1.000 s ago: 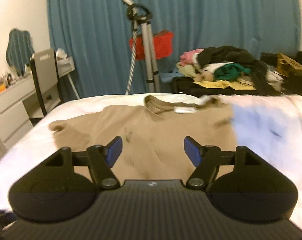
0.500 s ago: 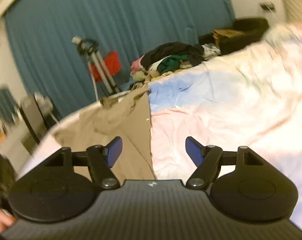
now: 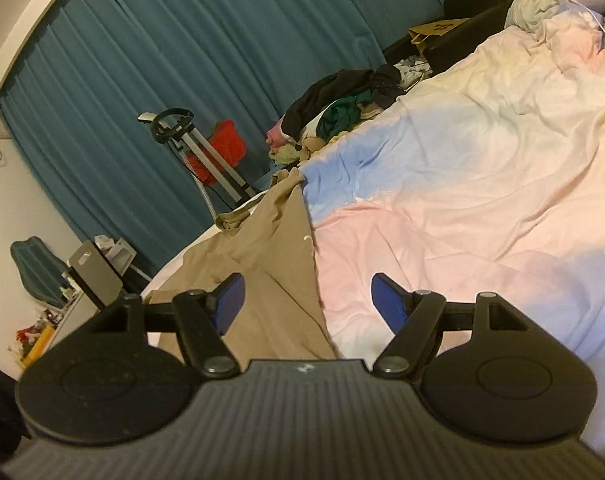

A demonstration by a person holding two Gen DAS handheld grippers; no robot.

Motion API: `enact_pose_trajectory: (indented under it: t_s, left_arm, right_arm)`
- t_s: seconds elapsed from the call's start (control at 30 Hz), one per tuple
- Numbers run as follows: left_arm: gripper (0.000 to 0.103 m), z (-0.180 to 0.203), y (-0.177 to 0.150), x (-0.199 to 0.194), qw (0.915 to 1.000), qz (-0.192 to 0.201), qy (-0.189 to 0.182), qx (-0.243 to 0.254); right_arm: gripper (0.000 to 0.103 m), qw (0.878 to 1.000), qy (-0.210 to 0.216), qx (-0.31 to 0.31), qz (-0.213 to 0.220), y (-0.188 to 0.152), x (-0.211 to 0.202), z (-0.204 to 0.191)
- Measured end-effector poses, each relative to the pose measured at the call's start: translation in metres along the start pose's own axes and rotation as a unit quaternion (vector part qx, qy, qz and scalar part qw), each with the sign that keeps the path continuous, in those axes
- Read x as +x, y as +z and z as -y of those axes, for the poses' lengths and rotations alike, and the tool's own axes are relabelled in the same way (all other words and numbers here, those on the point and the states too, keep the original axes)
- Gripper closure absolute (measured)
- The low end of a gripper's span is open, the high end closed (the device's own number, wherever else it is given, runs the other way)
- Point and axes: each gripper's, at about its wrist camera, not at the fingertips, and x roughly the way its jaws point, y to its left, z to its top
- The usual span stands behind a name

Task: Fold clothes

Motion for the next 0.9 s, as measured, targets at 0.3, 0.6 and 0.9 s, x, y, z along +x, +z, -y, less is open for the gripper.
enact_pose_trajectory:
  t_s: [0.3,0.6,0.9]
  left_arm:
    - [0.101,0.001,0.006,-0.056,0.9996,0.014,-0.01,-0.022]
    - [0.101,-0.002,0.016,-0.111,0.9919,0.0,0.123,0.035]
    - [0.037,0.02,0.013,-0.107,0.9766,0.044,0.176,0.116]
  right_arm:
    - [0.03,1.0,0.0,-0.004,-0.005,-0.003,0.001,-0.003]
    - [0.03,1.0,-0.005,-0.022,-0.011,-0.007,0.003,-0.011]
    - [0.03,0.996,-0.024,-0.076,0.029,-0.014,-0.011,-0.027]
